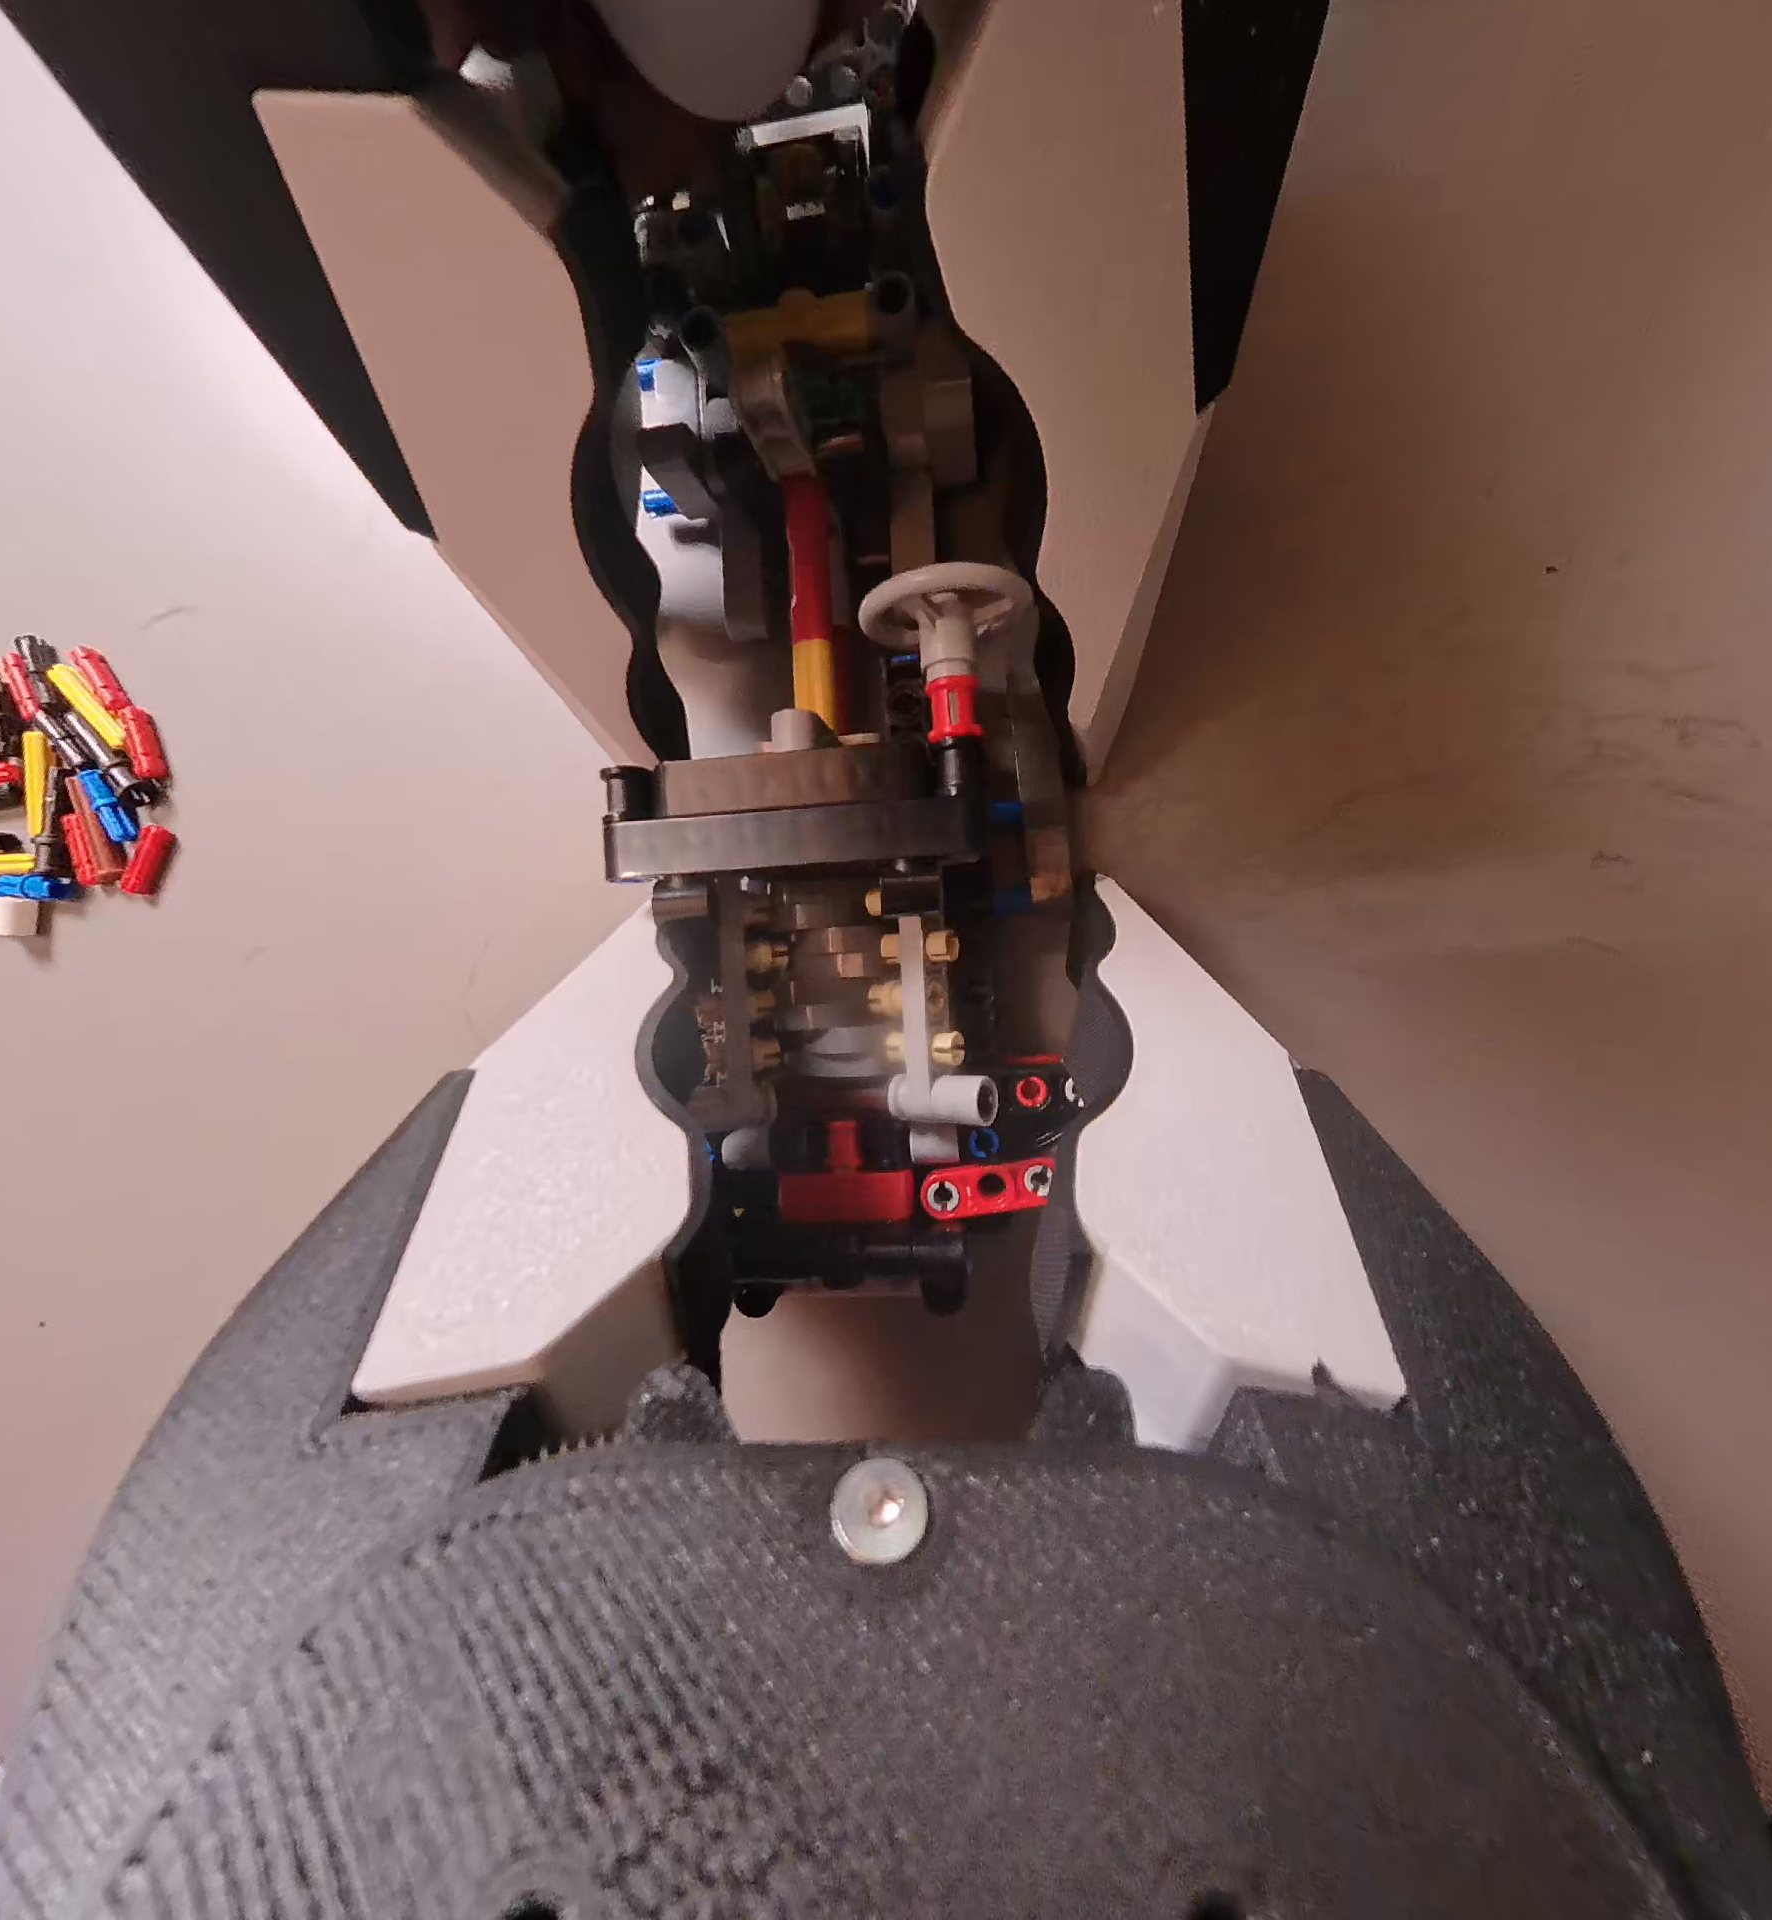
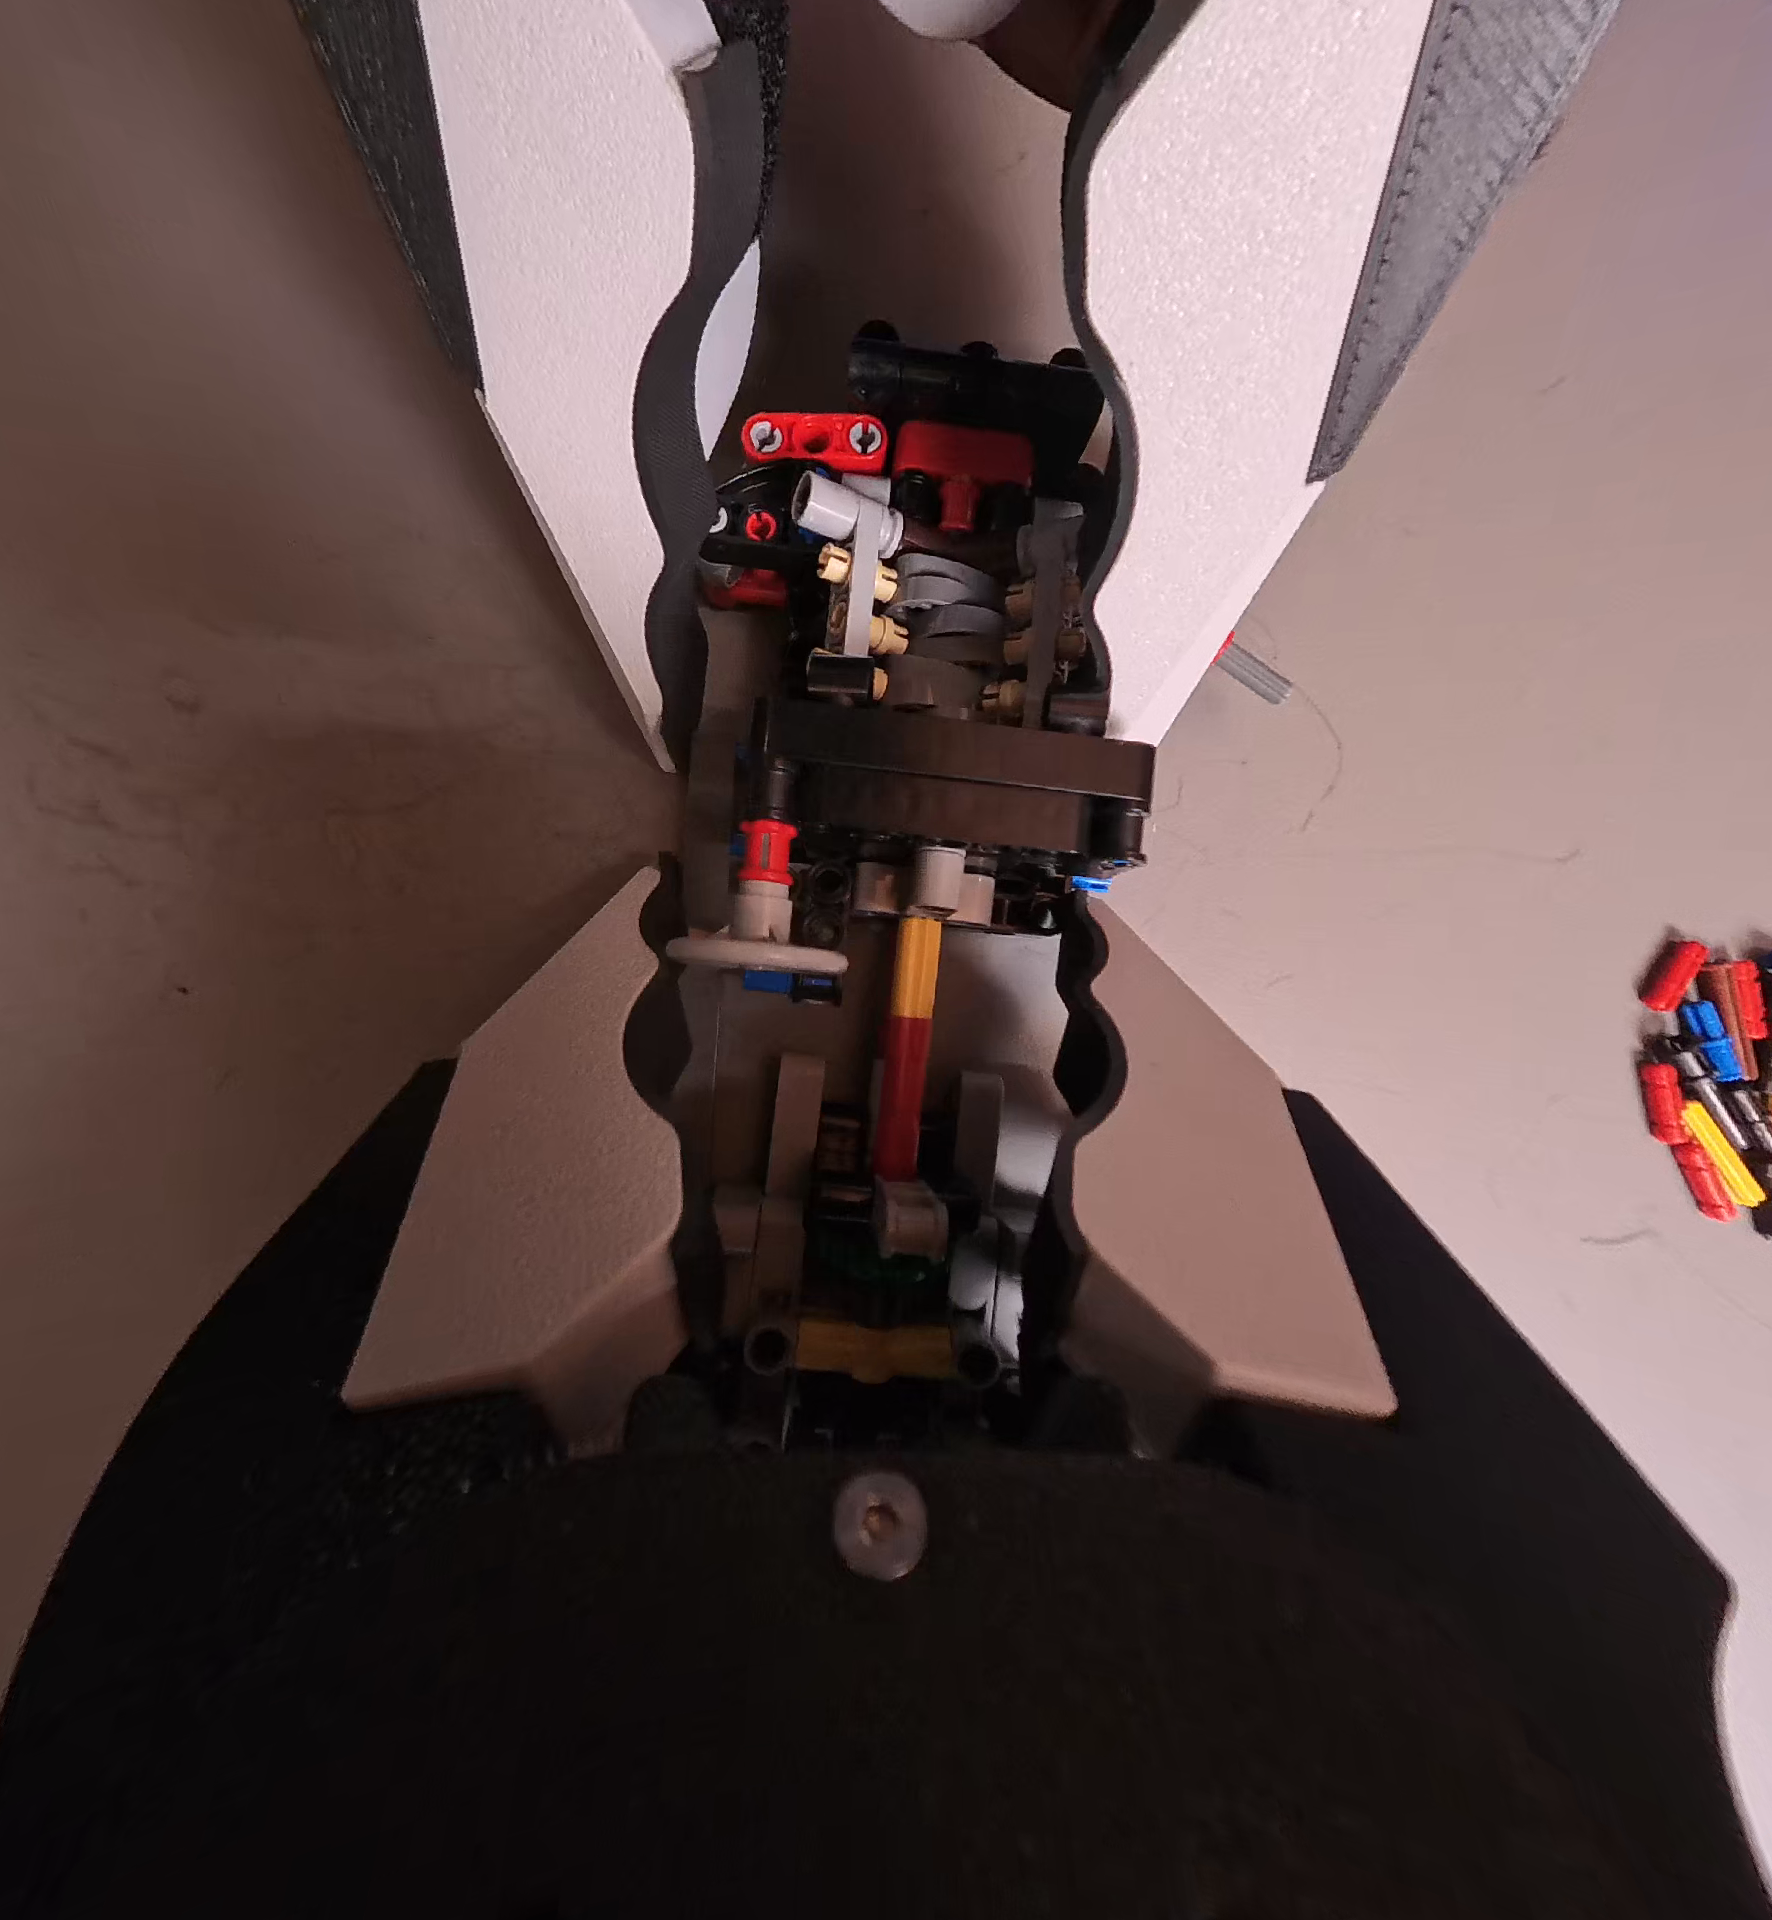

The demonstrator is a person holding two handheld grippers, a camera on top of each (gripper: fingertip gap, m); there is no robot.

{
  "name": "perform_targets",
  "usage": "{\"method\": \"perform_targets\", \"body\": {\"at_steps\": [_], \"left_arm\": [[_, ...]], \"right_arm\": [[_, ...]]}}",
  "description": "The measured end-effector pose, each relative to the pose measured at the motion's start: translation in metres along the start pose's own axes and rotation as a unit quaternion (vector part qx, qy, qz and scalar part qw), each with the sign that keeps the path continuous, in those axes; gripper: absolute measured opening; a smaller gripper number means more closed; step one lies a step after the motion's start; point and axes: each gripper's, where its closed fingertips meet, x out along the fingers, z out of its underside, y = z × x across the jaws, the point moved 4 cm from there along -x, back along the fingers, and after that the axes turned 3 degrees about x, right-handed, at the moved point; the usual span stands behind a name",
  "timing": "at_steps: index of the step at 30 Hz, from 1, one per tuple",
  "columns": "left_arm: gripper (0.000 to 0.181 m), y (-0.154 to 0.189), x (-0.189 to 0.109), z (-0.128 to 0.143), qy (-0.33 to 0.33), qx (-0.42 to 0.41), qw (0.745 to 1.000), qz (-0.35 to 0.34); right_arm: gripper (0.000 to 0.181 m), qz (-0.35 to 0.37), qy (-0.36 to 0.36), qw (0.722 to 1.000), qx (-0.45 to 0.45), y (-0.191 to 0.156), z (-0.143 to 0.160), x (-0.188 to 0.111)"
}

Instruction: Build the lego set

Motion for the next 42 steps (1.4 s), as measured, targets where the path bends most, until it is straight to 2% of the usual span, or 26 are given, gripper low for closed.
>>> {"method": "perform_targets", "body": {"at_steps": [5,7,10,12,14,17,20,25,30,34,36,40,42], "left_arm": [[0.073,0.0,-0.001,0.001,0.014,-0.008,1.0,-0.013],[0.081,0.001,-0.007,-0.001,0.029,-0.009,0.999,-0.02],[0.084,-0.002,-0.036,-0.002,0.094,-0.052,0.994,-0.018],[0.085,-0.001,-0.056,0.009,0.128,-0.063,0.989,-0.025],[0.086,0.004,-0.063,0.027,0.13,-0.053,0.989,-0.051],[0.082,0.011,-0.052,0.042,0.121,-0.019,0.985,-0.118],[0.078,0.008,-0.043,0.035,0.148,0.008,0.971,-0.186],[0.055,0.01,-0.035,0.017,0.168,0.036,0.966,-0.194],[0.051,0.009,-0.04,0.015,0.177,-0.013,0.968,-0.178],[0.05,0.002,-0.045,0.017,0.188,-0.074,0.968,-0.148],[0.043,-0.004,-0.05,0.016,0.197,-0.105,0.965,-0.135],[0.041,-0.011,-0.057,0.018,0.215,-0.161,0.958,-0.099],[0.041,-0.013,-0.058,0.018,0.221,-0.168,0.956,-0.095]], "right_arm": [[0.07,0.002,0.005,1.0,0.011,0.001,0.0,0.001],[0.07,-0.002,0.006,1.0,0.011,0.001,0.0,0.001],[0.071,-0.019,0.0,1.0,0.01,0.001,0.0,0.001],[0.071,-0.037,-0.002,0.999,0.016,0.002,0.001,-0.001],[0.071,-0.065,-0.005,0.997,0.032,0.003,0.0,-0.004],[0.071,-0.127,-0.012,0.99,0.068,0.006,-0.002,-0.008],[0.071,-0.2,-0.016,0.973,0.115,0.009,-0.008,-0.013],[0.071,-0.304,-0.021,0.936,0.179,0.01,-0.018,-0.019],[0.072,-0.35,-0.026,0.912,0.213,0.014,-0.022,-0.021],[0.086,-0.331,-0.013,0.916,0.225,0.025,-0.025,-0.022],[0.087,-0.305,0.003,0.928,0.216,0.035,-0.029,-0.031],[0.085,-0.203,0.04,0.961,0.181,0.059,-0.043,-0.071],[0.081,-0.146,0.053,0.977,0.143,0.059,-0.053,-0.096]]}}
